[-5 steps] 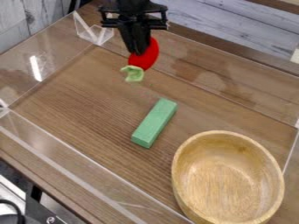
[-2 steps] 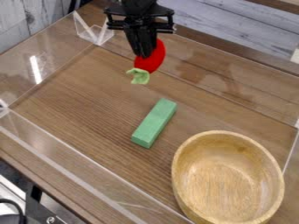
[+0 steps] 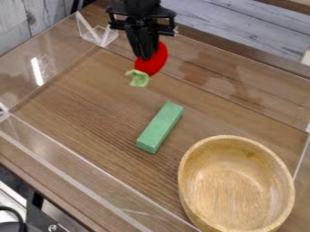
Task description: Move the red object to the left side of the table
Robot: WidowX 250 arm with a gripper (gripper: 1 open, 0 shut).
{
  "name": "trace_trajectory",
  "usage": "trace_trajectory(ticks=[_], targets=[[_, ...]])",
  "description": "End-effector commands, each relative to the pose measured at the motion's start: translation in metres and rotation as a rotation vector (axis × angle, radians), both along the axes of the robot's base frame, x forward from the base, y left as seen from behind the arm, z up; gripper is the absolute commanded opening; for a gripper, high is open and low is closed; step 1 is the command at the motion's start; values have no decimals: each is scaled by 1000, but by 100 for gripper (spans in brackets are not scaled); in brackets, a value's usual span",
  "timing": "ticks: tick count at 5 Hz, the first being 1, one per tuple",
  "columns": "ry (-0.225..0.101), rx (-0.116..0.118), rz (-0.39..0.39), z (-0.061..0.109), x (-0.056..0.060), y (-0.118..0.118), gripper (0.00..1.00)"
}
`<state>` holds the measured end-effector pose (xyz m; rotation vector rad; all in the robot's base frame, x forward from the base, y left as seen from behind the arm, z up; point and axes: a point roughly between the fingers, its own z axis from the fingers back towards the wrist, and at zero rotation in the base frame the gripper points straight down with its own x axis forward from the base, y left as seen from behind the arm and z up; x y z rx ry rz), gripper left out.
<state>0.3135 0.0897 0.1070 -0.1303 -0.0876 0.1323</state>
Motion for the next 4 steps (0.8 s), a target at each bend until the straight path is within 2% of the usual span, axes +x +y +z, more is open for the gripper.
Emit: trace_trajectory(ticks=[1,3,4], targets=[[-49,34,-21,19,12,26,0],[-19,48,-31,1,8,31,0],[-5,49,1,-7,6,35,0]])
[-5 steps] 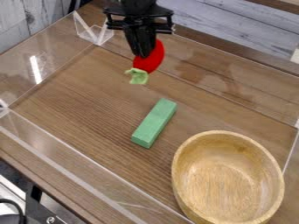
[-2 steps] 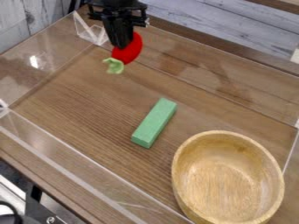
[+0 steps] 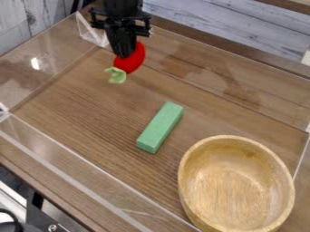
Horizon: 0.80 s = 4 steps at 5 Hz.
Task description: Move the red object to the left side of the table
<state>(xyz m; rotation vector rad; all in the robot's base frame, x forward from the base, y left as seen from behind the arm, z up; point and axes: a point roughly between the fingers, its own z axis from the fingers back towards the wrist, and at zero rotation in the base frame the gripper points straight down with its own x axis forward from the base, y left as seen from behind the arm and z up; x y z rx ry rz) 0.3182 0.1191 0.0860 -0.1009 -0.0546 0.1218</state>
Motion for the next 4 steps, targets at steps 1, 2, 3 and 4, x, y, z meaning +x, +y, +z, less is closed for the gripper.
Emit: trace_trajectory(ticks=[1,2,3,4], targets=[[-29,20,47,7,0,10,0],[-22,9,-11,9,1,18,0],[-15,-2,-59,11,3,27,0],[-6,-14,-61,23,4,29,0]])
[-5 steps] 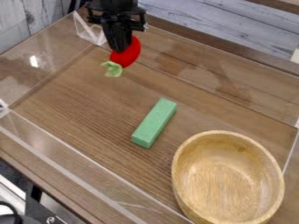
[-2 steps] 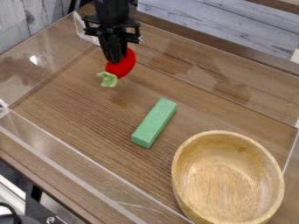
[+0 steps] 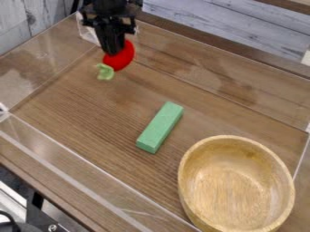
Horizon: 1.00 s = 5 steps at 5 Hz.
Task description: Move the red object to the left side of the table
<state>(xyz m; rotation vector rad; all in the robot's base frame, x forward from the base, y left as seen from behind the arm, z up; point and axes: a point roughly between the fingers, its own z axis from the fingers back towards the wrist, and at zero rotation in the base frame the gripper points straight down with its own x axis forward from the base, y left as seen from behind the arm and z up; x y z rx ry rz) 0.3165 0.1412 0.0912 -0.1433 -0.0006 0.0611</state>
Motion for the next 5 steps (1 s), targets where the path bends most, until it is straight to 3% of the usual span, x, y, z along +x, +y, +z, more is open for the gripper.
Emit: trace_trajectory(ticks=[1,4,5], targets=[[-45,16,2,28,8,7,0],[-11,9,144,14,-4,14,0],[-2,7,177,13,0,7,0]])
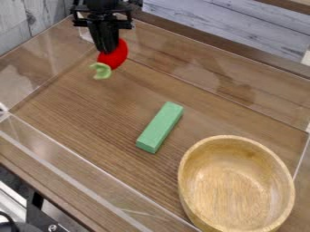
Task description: Move the red object to the left side of the table
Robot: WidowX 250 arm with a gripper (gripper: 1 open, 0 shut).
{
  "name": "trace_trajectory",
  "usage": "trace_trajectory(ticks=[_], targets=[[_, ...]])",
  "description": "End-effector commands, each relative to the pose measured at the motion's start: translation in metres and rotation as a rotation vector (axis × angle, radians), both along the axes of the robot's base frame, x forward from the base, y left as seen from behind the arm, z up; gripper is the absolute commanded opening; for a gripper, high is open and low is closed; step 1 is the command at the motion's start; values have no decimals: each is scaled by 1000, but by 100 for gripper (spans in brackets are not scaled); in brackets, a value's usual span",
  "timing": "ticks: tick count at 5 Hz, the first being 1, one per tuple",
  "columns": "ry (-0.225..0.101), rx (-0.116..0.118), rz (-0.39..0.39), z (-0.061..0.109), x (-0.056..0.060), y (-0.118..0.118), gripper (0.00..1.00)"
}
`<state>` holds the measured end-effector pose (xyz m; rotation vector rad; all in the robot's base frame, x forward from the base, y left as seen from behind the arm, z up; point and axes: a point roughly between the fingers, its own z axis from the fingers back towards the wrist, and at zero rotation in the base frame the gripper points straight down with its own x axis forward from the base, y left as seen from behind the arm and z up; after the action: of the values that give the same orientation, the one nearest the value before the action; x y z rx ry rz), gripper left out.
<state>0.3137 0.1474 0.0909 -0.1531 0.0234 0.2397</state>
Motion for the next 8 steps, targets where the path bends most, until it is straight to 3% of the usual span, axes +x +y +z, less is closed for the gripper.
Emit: trace_trajectory(ticks=[1,3,5,6,8], targets=[[-30,21,32,12,9,-6,0],[-16,16,22,1,17,-19,0],[-4,-11,-144,-15,27,-29,0],[-17,-31,-149,-14,24,-14,0],[-35,-74,-128,3,25,20,0]])
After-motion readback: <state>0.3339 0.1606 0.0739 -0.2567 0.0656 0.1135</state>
